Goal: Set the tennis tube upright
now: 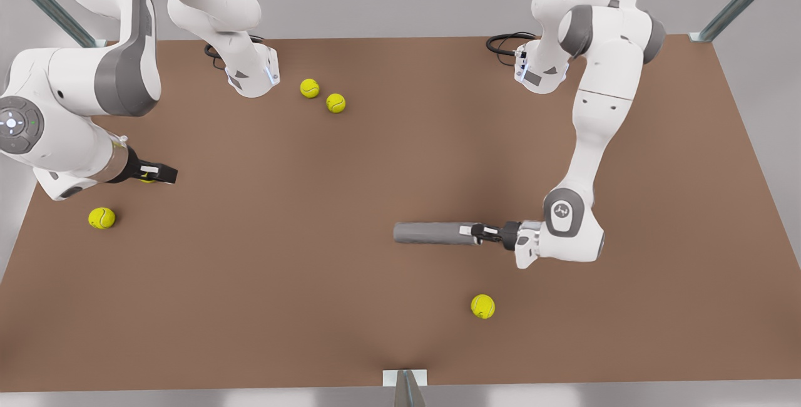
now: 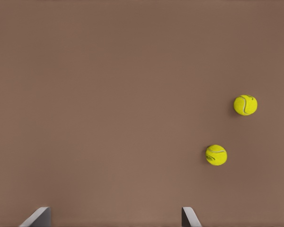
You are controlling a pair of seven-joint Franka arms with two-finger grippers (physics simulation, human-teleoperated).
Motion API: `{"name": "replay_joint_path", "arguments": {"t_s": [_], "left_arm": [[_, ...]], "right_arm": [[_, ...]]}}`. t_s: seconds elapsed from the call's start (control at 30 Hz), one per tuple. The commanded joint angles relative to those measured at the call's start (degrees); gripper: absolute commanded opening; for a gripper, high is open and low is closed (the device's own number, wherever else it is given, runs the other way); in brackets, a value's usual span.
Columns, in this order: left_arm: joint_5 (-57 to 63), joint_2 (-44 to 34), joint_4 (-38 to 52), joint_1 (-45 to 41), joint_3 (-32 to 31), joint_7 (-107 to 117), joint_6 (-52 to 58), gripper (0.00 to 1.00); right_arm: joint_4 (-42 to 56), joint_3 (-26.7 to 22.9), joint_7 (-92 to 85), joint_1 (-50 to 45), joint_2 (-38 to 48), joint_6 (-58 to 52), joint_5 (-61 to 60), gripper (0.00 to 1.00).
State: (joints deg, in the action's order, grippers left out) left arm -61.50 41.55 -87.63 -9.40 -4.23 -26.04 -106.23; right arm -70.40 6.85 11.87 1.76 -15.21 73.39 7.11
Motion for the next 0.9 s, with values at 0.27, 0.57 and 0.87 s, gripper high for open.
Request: {"name": "replay_joint_path", "arguments": {"t_s": [0.27,0.57,0.87], "left_arm": [[9.29,-3.4,2.2,0.17,1.76,5.38,0.94,0.21],[19.75,-6.66,6.33,0.35,5.98,6.79,5.16,0.21],[25.02,-8.85,6.77,0.35,9.15,7.84,7.8,0.21]], "right_arm": [[-0.09,0.0,0.0,-0.26,0.0,0.0,-0.26,1.0],[0.0,-0.09,0.18,-0.88,0.0,0.0,-0.26,1.0],[0.18,-0.44,0.09,-0.53,0.0,0.18,0.18,1.0]]}}
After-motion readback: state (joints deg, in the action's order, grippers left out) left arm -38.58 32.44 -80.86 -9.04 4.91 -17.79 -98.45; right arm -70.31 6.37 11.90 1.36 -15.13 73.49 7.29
